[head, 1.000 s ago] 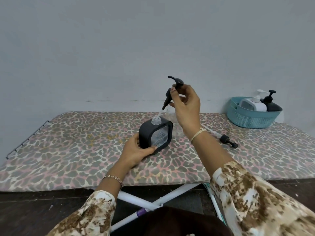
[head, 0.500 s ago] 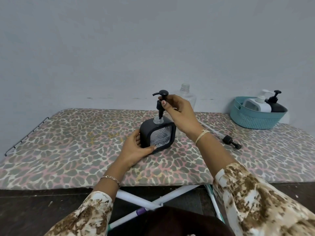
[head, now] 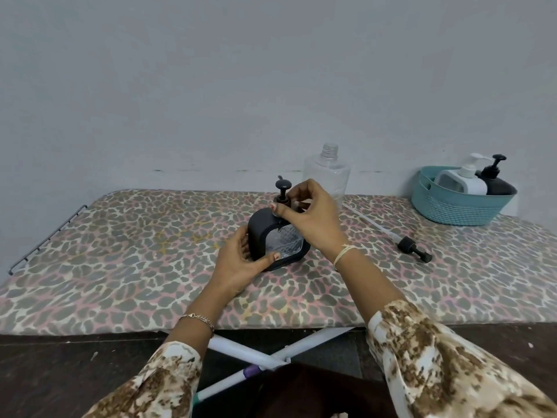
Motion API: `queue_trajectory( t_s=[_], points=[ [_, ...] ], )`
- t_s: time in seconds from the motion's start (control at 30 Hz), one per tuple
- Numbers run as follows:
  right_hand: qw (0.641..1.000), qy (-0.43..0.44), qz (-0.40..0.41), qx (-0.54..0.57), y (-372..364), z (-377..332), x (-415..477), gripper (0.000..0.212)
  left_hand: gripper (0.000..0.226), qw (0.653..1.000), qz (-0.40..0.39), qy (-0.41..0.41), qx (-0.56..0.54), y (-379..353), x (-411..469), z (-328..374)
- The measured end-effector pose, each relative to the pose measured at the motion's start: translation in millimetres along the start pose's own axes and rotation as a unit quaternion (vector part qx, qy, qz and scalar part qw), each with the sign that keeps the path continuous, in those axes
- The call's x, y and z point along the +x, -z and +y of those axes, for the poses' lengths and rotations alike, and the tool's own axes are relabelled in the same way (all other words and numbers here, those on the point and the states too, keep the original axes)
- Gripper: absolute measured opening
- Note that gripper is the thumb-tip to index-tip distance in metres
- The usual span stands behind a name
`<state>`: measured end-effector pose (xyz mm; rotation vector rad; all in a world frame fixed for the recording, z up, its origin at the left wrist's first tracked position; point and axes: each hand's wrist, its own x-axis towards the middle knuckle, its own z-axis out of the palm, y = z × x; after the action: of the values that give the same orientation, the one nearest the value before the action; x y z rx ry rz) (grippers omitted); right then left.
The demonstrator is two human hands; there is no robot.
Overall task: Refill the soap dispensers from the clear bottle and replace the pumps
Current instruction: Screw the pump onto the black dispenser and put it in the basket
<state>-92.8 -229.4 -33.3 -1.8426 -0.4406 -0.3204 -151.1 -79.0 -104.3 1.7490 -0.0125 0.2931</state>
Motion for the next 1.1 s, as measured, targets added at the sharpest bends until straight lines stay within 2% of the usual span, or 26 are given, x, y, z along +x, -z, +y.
queue_trajectory(
  t_s=[0.13,0.23,0.3,0.4,0.47,0.63,0.7,0.83,1.03,1.1],
  points=[
    [0.998,0.016,-0.052,-0.03,-9,3,-9,0.038,0.065,1.0,-0.002,0.003,-0.009,0,1,-2],
    [0.992,0.075,-0.028,-0.097,-15,9,-18,0.033,0.064,1.0,-0.001,0.0,-0.01,1,1,-3],
    [0.99,0.079,0.002,-0.116,-18,9,-21,0.03,0.065,1.0,-0.002,-0.001,-0.011,1,2,-4],
    [0.992,0.046,0.063,-0.098,-19,7,-18,0.026,0.067,1.0,-0.002,-0.001,-0.007,1,3,-7],
    [0.992,0.037,0.079,-0.096,-19,5,-15,0.032,0.066,1.0,-0.002,0.0,-0.005,1,3,-8],
    [0.993,0.071,0.005,-0.092,-20,5,-22,0.032,0.07,1.0,-0.004,0.002,-0.001,2,4,-9],
    [0.993,0.058,0.011,-0.099,-20,7,-23,0.034,0.069,1.0,-0.004,0.002,-0.001,2,4,-10],
    [0.996,0.014,0.062,-0.063,-17,4,-18,0.024,0.066,1.0,-0.001,0.002,-0.001,1,4,-9],
    [0.999,0.02,0.003,-0.042,-16,4,-26,0.036,0.065,1.0,-0.002,-0.001,-0.001,1,4,-8],
    [0.998,0.028,0.021,-0.054,-15,4,-26,0.029,0.067,1.0,-0.003,0.0,0.003,1,5,-10]
  ],
)
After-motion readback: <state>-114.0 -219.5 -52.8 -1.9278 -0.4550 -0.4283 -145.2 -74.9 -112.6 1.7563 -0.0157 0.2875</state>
